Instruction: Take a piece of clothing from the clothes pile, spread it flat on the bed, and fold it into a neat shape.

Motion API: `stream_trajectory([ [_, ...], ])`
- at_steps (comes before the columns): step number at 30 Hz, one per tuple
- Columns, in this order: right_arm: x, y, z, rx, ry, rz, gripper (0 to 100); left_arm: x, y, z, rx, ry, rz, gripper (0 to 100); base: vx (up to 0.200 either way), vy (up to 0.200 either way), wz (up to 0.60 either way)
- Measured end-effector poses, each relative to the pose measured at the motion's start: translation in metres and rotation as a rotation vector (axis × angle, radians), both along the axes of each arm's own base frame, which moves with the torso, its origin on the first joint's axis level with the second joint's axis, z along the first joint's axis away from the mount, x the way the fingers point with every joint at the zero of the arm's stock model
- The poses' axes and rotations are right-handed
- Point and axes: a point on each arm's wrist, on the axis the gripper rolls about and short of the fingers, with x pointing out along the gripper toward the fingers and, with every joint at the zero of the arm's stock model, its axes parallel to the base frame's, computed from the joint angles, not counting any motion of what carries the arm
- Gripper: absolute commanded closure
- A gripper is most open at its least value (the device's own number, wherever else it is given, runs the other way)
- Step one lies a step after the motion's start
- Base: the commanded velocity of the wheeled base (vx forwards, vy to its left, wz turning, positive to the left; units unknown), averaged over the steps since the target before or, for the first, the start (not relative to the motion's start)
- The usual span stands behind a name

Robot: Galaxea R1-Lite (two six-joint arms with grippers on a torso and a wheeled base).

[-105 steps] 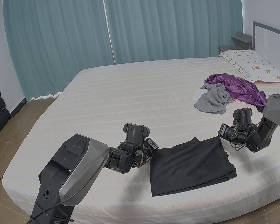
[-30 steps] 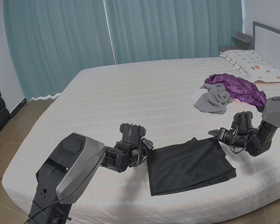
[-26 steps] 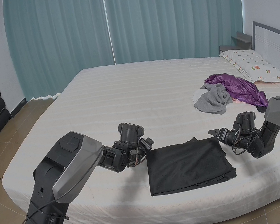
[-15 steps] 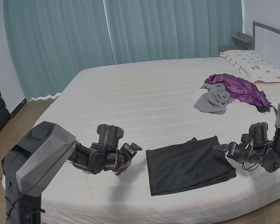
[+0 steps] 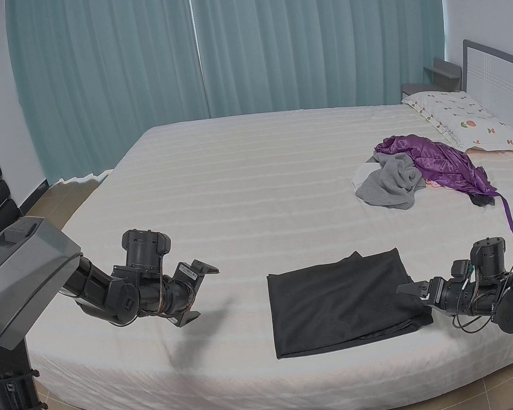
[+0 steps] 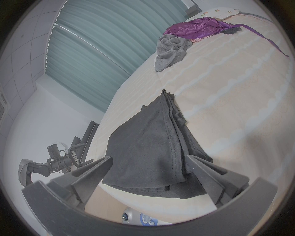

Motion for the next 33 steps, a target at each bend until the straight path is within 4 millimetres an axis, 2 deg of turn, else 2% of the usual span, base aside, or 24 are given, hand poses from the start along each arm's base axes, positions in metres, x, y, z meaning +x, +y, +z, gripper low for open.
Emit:
stream_trajectory([
  [8,0.001,-0.003,-0.008,0.000,-0.009,-0.013,0,0.000,0.006,0.000,-0.003,0.002,0.014,0,0.000,0.000,0.00],
  [9,0.001,-0.003,-0.008,-0.001,-0.007,-0.013,100,0.000,0.006,0.000,-0.003,0.003,0.015,0,0.000,0.000,0.00],
  [18,-0.007,-0.003,-0.015,-0.013,0.036,-0.011,100,0.001,0.008,-0.002,-0.004,0.001,0.020,0,0.000,0.000,0.00],
  [33,-0.018,-0.012,-0.014,-0.024,0.061,-0.032,100,0.000,0.008,-0.004,-0.001,0.009,0.021,0,0.000,0.000,0.00],
])
